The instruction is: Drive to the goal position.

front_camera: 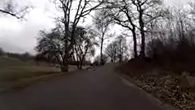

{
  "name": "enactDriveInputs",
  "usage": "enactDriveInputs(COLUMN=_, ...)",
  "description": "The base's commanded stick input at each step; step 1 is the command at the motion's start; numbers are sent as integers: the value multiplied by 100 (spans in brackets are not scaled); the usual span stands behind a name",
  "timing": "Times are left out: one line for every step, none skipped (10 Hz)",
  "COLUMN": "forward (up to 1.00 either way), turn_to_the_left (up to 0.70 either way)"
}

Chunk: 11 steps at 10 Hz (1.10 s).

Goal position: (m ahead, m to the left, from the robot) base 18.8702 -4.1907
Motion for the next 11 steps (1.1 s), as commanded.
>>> enactDriveInputs(forward=100, turn_to_the_left=0)
enactDriveInputs(forward=100, turn_to_the_left=0)
enactDriveInputs(forward=100, turn_to_the_left=0)
enactDriveInputs(forward=100, turn_to_the_left=0)
enactDriveInputs(forward=100, turn_to_the_left=0)
enactDriveInputs(forward=100, turn_to_the_left=0)
enactDriveInputs(forward=100, turn_to_the_left=2)
enactDriveInputs(forward=100, turn_to_the_left=25)
enactDriveInputs(forward=100, turn_to_the_left=40)
enactDriveInputs(forward=100, turn_to_the_left=40)
enactDriveInputs(forward=100, turn_to_the_left=40)
